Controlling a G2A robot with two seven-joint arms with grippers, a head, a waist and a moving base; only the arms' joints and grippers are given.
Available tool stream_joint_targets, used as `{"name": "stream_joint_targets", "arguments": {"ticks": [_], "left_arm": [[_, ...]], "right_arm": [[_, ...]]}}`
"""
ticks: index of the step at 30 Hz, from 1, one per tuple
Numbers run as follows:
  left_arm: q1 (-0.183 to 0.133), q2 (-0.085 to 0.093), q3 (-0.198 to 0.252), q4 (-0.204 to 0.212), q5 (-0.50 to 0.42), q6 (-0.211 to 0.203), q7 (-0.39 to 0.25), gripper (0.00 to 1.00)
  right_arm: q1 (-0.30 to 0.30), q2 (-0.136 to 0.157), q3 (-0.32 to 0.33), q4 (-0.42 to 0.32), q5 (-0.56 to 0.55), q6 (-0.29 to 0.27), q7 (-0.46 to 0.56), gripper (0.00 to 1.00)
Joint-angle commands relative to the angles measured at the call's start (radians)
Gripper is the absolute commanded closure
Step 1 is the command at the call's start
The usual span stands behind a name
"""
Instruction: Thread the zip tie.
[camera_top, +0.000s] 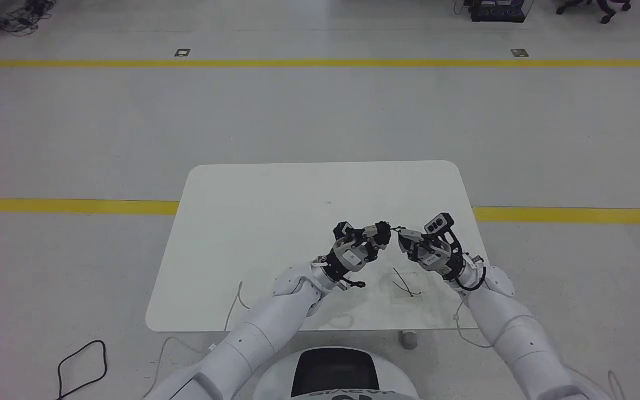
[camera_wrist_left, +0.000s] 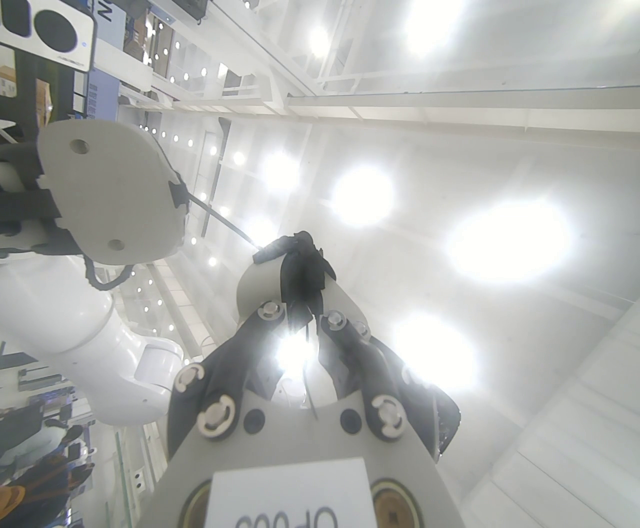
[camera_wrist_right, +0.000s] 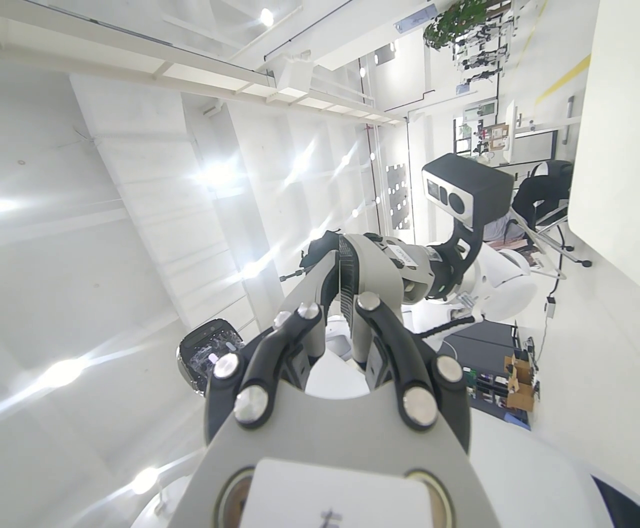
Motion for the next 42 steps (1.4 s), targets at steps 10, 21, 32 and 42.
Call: {"name": "stream_joint_targets", "arguments": {"ticks": [10,21,32,42], "left_arm": [[0.000,0.000,0.000,0.000,0.000,0.000,0.000,1.00],[0.000,0.000,0.000,0.000,0.000,0.000,0.000,1.00],[0.000,0.000,0.000,0.000,0.000,0.000,0.000,1.00],[0.000,0.000,0.000,0.000,0.000,0.000,0.000,1.00]], "right_arm": [[0.004,-0.003,0.000,0.009,-0.006,0.005,0.000,1.00],[0.009,-0.006,-0.001,0.020,-0.010,0.004,0.000,1.00],[0.014,-0.010,0.000,0.031,-0.016,0.003,0.000,1.00],[0.019,-0.013,0.002,0.041,-0.024,0.001,0.000,1.00]]}}
